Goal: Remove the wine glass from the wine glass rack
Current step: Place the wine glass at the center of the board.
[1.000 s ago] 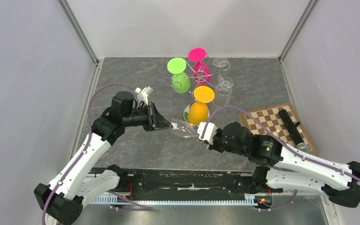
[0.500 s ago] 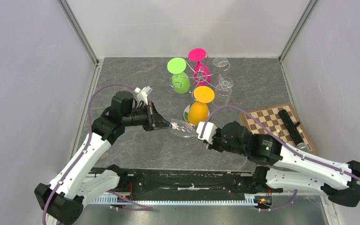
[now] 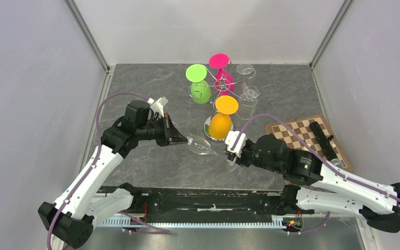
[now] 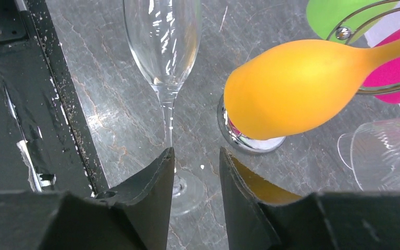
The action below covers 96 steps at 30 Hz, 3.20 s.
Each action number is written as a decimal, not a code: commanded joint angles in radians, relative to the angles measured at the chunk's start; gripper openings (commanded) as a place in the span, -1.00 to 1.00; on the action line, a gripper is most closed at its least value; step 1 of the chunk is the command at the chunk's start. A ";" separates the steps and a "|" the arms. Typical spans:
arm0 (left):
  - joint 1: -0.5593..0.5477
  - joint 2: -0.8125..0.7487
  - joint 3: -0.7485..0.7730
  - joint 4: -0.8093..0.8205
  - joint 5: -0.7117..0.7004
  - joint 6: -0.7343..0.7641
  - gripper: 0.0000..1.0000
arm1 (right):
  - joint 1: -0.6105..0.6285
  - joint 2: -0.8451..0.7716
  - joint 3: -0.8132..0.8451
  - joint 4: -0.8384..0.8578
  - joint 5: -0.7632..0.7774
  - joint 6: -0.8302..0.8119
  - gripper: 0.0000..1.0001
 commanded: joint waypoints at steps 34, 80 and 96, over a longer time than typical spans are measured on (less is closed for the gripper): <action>0.112 0.414 0.754 -0.475 -0.861 0.401 -0.95 | 0.004 -0.255 -0.083 0.087 0.303 0.215 0.03; 0.371 0.866 1.020 -0.350 -0.899 0.444 -0.95 | 0.004 -0.345 -0.182 0.107 0.302 0.265 0.09; 0.371 0.896 1.026 -0.341 -0.898 0.457 -0.89 | 0.005 -0.371 -0.198 0.081 0.340 0.319 0.15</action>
